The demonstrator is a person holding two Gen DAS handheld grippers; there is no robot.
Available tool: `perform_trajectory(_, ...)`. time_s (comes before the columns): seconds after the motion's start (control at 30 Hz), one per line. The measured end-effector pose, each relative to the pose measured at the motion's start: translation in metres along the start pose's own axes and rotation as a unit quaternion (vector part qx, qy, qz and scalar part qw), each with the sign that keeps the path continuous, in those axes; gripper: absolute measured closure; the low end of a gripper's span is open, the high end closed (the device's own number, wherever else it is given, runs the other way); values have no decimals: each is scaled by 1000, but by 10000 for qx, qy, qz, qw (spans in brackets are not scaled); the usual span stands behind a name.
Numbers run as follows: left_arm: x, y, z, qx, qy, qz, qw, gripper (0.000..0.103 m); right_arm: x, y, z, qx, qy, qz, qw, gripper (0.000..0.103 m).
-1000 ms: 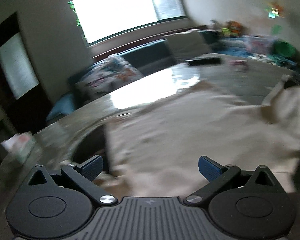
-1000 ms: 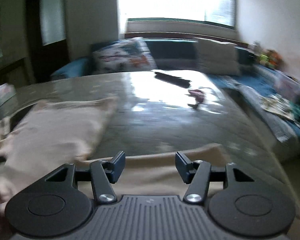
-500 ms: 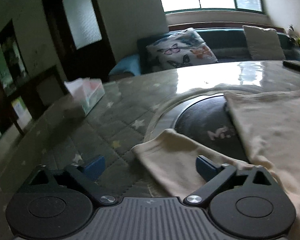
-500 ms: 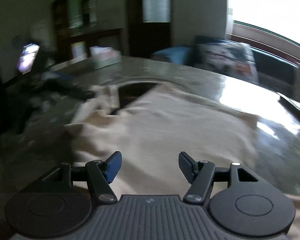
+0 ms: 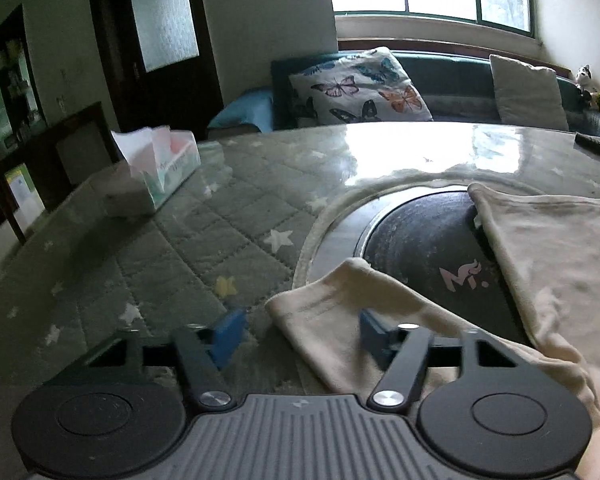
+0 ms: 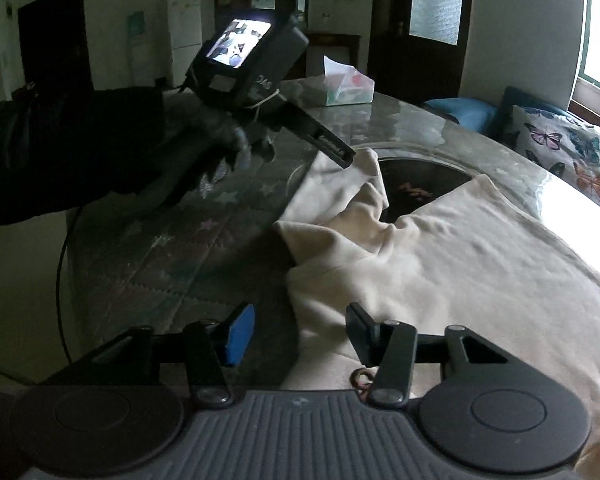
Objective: Fold clothes
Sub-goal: 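Grasp the other sleeve with the left gripper and pull it across the body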
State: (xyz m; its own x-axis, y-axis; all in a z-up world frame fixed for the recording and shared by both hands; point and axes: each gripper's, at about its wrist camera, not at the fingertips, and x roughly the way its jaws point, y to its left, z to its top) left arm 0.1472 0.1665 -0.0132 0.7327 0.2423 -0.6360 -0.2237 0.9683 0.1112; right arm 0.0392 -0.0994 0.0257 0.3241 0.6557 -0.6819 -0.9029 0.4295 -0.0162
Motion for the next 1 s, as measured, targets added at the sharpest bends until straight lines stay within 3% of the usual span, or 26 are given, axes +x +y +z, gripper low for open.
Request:
perform_trajectory(0.1,3,4,0,-150,9,-97,9998,54,-1,-1,0,8,15,-12,10000,53)
perform_trajectory(0.17,3,5,1,-157,-30,-32,9999,80,-2,-1,-1,8,25,-24,10000,54)
perform_trajectory(0.27,0,9,1,-231,-95,-21,9997,96,-3,0,-2,-49,65,-31,10000,59)
perform_trajectory(0.43,-15,20,3,-403,-336,338,9980,98,-3,1,-8,-152,144,-109,9997,72)
perform_trajectory(0.53,-29,28,5,-489,-536,526,9960,98,-2,1,-12,-165,191,-160,9996,89)
perform_trajectory(0.63,-43,37,8,-589,-746,664,9933,98,-8,-1,-13,-156,174,-137,9996,94)
perform_trajectory(0.73,-51,46,5,-665,-858,802,9909,98,-11,-1,-16,-168,192,-33,9997,95)
perform_trajectory(1.0,-45,58,-13,-808,-529,903,9912,98,-18,-5,-6,-197,65,177,9996,86)
